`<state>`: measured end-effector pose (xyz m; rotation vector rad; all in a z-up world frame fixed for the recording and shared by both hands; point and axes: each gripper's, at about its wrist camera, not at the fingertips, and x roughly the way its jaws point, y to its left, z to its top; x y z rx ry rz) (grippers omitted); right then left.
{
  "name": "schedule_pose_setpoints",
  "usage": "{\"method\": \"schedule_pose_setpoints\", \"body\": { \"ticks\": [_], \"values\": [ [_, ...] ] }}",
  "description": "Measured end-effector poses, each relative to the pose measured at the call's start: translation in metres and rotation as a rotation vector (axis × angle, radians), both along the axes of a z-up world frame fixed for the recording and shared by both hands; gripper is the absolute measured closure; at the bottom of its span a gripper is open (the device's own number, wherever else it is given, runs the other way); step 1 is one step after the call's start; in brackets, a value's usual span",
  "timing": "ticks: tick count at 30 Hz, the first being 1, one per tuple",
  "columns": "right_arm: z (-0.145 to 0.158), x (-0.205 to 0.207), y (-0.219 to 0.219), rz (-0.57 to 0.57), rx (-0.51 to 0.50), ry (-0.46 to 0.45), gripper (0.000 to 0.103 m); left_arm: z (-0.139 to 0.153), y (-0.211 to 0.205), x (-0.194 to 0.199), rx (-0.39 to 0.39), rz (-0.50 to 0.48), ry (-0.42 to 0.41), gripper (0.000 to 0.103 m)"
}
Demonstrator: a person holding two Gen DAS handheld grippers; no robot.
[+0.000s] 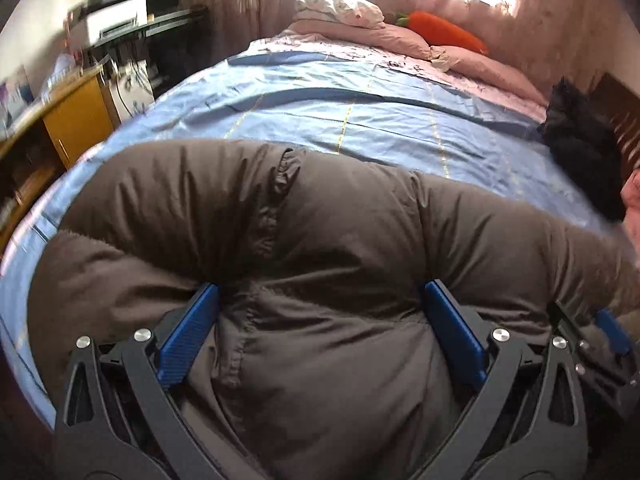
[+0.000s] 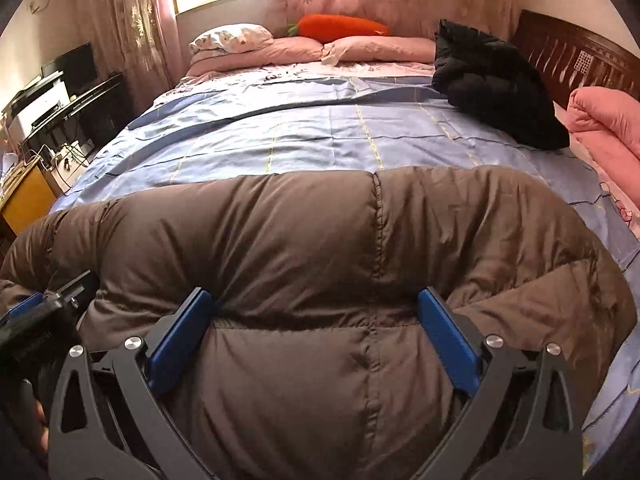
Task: Fold large clothes
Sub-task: 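Lower the folded jacket onto the bed and open both tools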
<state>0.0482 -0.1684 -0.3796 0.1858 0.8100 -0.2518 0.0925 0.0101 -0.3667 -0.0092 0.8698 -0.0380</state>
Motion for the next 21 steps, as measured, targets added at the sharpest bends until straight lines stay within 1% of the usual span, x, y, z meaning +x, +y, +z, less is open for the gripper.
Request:
{"method": "schedule_pose_setpoints", "body": {
  "ticks": [4,8,12,13,15,17,18,19,21],
  "values": [
    [-0.001,-0.002,0.004,-0.006,-0.029,-0.016,0.001,-0.005,-0.002,-0.003,0.022,0.006,0.003,0.002],
    [-0.006,-0.002,0.004,0.003,-0.032,-0.007,0.001,-0.009,-0.006,-0.002,0.053,0.0,0.015,0.002],
    [-0.012,-0.001,0.01,0.004,-0.059,-0.004,0.001,-0.016,-0.01,0.004,0.077,-0.007,0.019,0.002],
    [-0.013,0.0,0.01,0.005,-0.063,0.001,0.001,-0.017,-0.009,0.004,0.075,-0.008,0.02,0.002],
    [-0.008,0.0,0.008,0.015,-0.05,0.013,0.001,-0.009,-0.003,0.001,0.03,-0.014,0.019,0.002],
    [0.009,-0.008,0.005,0.012,-0.04,0.046,0.001,0.009,0.005,-0.007,0.013,-0.007,0.063,0.002],
    [0.022,-0.015,0.004,-0.005,-0.046,0.046,0.001,0.022,0.008,-0.013,0.009,-0.007,0.09,0.002],
    [0.043,-0.026,0.004,-0.024,-0.048,0.022,0.001,0.043,0.011,-0.022,-0.003,-0.017,0.108,0.002],
    [0.087,-0.044,0.008,-0.022,-0.051,-0.002,0.001,0.076,0.016,-0.038,-0.006,-0.042,0.098,0.002]
  ]
}}
